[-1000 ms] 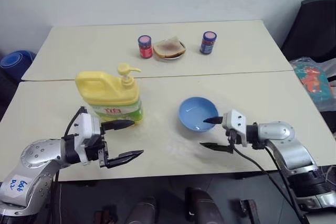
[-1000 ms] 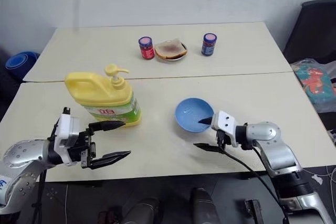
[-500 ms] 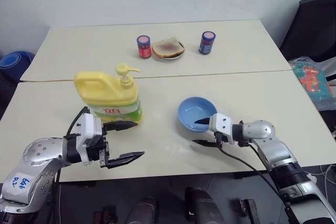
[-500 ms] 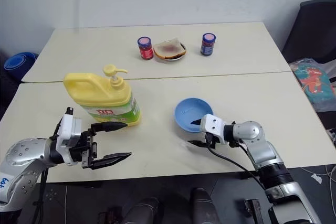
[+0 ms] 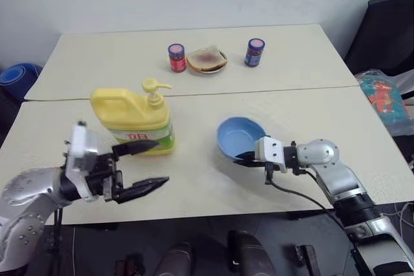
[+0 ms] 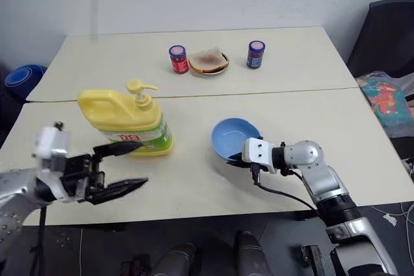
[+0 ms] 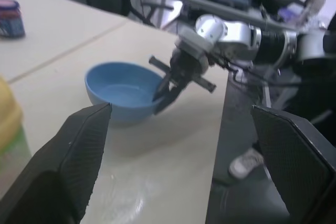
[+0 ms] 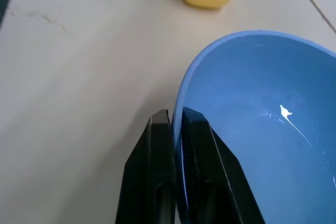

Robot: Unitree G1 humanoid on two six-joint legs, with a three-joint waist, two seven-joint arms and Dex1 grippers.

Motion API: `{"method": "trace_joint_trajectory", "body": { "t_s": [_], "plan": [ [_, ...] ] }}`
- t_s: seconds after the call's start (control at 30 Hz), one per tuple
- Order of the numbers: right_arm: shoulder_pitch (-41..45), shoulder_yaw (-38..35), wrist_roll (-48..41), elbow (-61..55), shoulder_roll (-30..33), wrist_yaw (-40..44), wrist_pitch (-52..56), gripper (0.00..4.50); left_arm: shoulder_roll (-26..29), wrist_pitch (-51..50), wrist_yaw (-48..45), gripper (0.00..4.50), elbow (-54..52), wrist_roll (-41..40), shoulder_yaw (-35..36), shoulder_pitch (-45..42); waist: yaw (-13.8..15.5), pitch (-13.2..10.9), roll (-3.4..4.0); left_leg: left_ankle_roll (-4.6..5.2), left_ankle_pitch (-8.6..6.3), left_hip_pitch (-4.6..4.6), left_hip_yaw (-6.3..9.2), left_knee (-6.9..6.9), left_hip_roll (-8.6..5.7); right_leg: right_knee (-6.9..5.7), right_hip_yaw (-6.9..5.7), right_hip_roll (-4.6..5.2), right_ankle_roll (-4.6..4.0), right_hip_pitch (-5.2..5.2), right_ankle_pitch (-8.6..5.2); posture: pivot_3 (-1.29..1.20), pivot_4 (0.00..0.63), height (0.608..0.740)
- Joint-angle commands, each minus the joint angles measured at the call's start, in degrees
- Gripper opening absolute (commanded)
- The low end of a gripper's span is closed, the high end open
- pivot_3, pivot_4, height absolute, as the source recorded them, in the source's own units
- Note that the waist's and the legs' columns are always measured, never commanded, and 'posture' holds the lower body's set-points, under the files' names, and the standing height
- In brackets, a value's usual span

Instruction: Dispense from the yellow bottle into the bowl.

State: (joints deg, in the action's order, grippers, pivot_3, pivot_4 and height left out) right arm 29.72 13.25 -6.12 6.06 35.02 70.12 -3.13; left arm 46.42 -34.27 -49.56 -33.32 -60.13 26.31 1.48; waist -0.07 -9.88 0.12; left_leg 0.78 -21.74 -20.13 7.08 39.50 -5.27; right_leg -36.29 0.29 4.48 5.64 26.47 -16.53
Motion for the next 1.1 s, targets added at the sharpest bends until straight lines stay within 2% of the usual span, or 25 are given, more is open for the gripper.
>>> {"method": "trace_joint_trajectory", "body": {
  "t_s": [0.03, 0.1, 0.17, 0.23, 0.43, 0.63, 0.87, 1.1],
  "plan": [
    [6.3, -0.5, -3.0, -6.9, 1.3, 2.9, 5.4, 0.0, 1.7, -1.5, 6.7, 3.57, -1.3, -11.7, 6.4, -5.4, 0.0, 0.0, 0.0, -0.01, -0.01, -0.01, 0.01, 0.05, 0.0, -0.05, -0.01, 0.0, 0.0, 0.01, 0.0, 0.0, 0.15, 0.74],
    [9.7, 0.2, -3.3, -7.2, 1.0, 4.0, 8.2, 0.0, 1.9, -0.7, 9.5, 2.99, 0.3, -11.5, 6.7, -9.5, 0.0, 0.0, 0.0, -0.03, -0.02, -0.01, 0.03, 0.08, 0.01, -0.09, -0.01, 0.0, 0.0, 0.01, 0.0, 0.0, 0.15, 0.74],
    [14.3, 1.9, -2.8, -6.5, 1.0, 6.2, 11.9, 0.0, 3.0, 0.9, 9.9, 2.36, 3.7, -7.1, 5.2, -14.4, 0.1, 0.0, 0.0, -0.03, -0.02, 0.0, 0.03, 0.08, -0.01, -0.09, -0.02, 0.0, 0.0, 0.0, 0.0, 0.0, 0.15, 0.74],
    [17.4, 3.7, -2.2, -5.5, 1.1, 8.1, 14.9, 0.0, 4.3, 2.8, 7.9, 1.71, 6.3, -1.9, 3.2, -17.3, 0.0, 0.0, 0.0, -0.03, -0.02, 0.0, 0.03, 0.1, -0.02, -0.1, -0.03, -0.01, 0.0, 0.0, 0.0, 0.0, 0.15, 0.74],
    [30.8, 7.3, 0.0, 3.7, -5.6, 8.7, 16.0, 0.0, 4.9, 10.1, 1.2, 0.05, 19.3, 11.7, -5.7, -28.2, -0.5, 0.0, 0.0, -0.04, -0.02, -0.03, 0.02, 0.08, -0.02, -0.24, -0.08, -0.03, -0.01, 0.08, 0.0, 0.0, 0.15, 0.74],
    [35.9, 8.5, 1.1, 7.5, -9.3, 8.5, 15.9, 0.0, 2.1, 11.1, 1.6, 0.05, 23.5, 16.6, -9.2, -32.7, -1.8, 0.0, -0.02, -0.01, -0.05, -0.11, 0.13, 0.23, -0.07, -0.29, -0.31, 0.06, -0.01, 0.12, 0.0, 0.0, 0.15, 0.74],
    [38.3, 8.1, -0.1, 7.0, -12.5, 9.5, 18.7, 0.0, -1.4, 8.0, 5.4, 0.05, 22.6, 18.8, -11.8, -34.7, -2.1, 0.0, -0.02, -0.03, -0.07, -0.17, 0.12, 0.41, -0.04, -0.42, -0.37, 0.06, -0.01, 0.17, 0.0, 0.0, 0.15, 0.74],
    [38.7, 7.2, -3.7, 3.0, -13.5, 11.2, 24.1, 0.0, -1.2, 4.2, 6.7, 0.05, 22.8, 20.5, -12.4, -34.0, -2.3, 0.0, -0.01, -0.05, -0.08, -0.17, 0.12, 0.45, -0.05, -0.59, -0.34, 0.07, -0.01, 0.23, 0.0, 0.0, 0.15, 0.74]
  ]
}}
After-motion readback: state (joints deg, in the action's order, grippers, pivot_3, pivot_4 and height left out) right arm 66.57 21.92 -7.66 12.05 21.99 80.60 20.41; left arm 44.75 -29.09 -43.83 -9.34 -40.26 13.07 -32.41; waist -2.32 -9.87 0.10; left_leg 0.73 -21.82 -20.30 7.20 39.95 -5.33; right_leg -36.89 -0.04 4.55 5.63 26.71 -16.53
